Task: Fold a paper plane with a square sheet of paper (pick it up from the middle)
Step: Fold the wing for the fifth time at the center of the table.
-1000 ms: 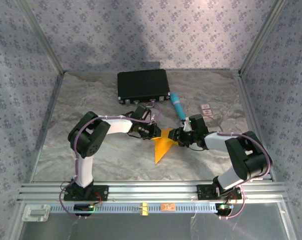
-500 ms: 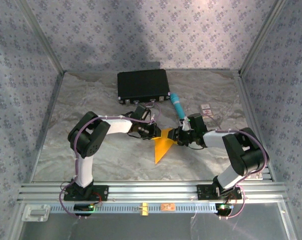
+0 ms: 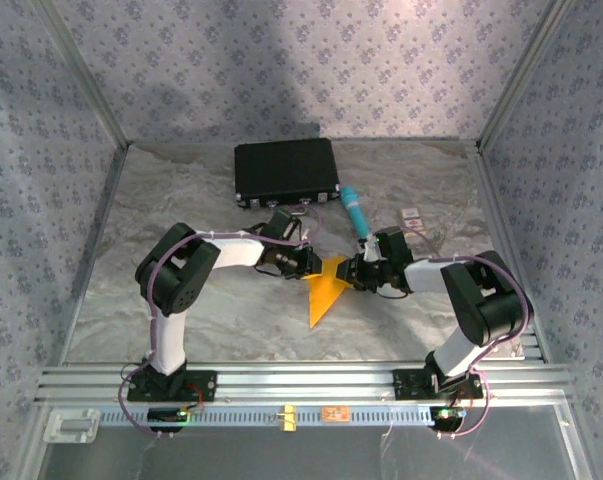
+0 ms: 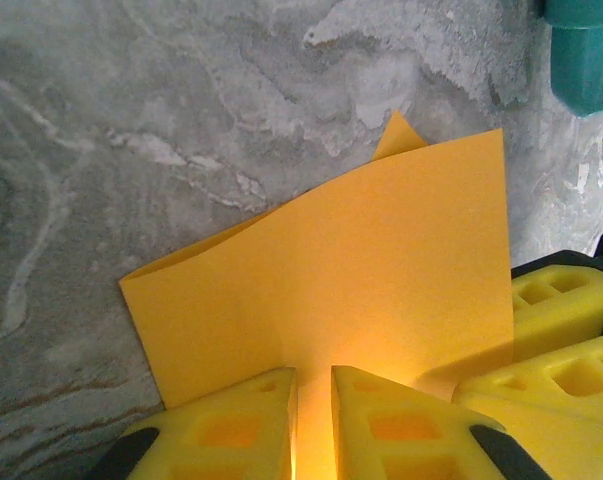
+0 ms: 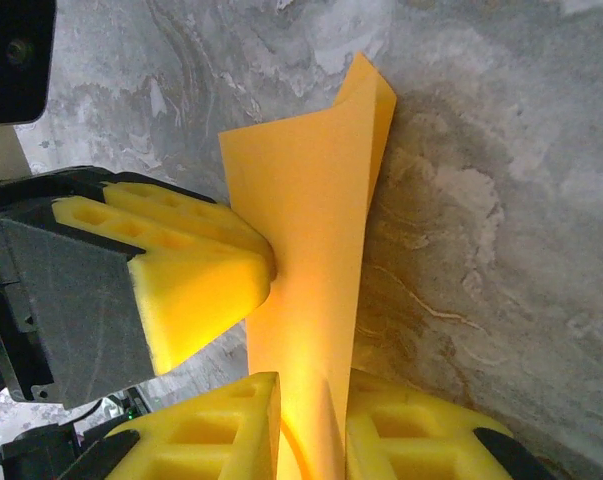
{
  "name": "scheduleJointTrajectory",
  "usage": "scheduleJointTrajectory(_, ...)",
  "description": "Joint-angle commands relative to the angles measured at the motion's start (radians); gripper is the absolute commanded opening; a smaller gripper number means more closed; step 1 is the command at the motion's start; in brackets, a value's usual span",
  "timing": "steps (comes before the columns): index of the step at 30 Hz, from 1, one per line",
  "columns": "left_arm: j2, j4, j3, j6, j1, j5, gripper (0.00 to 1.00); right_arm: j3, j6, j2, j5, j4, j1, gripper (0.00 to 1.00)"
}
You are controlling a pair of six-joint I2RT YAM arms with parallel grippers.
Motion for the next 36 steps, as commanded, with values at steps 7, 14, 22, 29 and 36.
scheduleJointTrajectory(7,-0.041,-0.012,-0.031,-0.011,0.007,-0.017,0.22,0.026,-0.018,0.016,-0.013,-0.033,-0.011,0.10)
scheduleJointTrajectory(14,-0.154,-0.037,-0.052,0.013,0.001,-0.099,0.37,-0.019,0.114,-0.046,0.077,0.029,0.001,0.04)
scheduleJointTrajectory(22,-0.256,-0.115,-0.064,0.116,-0.072,-0.252,0.37,-0.085,0.387,-0.092,0.264,0.137,0.050,0.02)
scheduleJointTrajectory(29,-0.304,-0.187,-0.086,0.239,-0.205,-0.436,0.34,-0.083,0.427,-0.094,0.329,0.139,0.096,0.03)
scheduleJointTrajectory(36,-0.279,-0.242,-0.078,0.318,-0.336,-0.625,0.39,-0.076,0.428,-0.094,0.307,0.152,0.100,0.04)
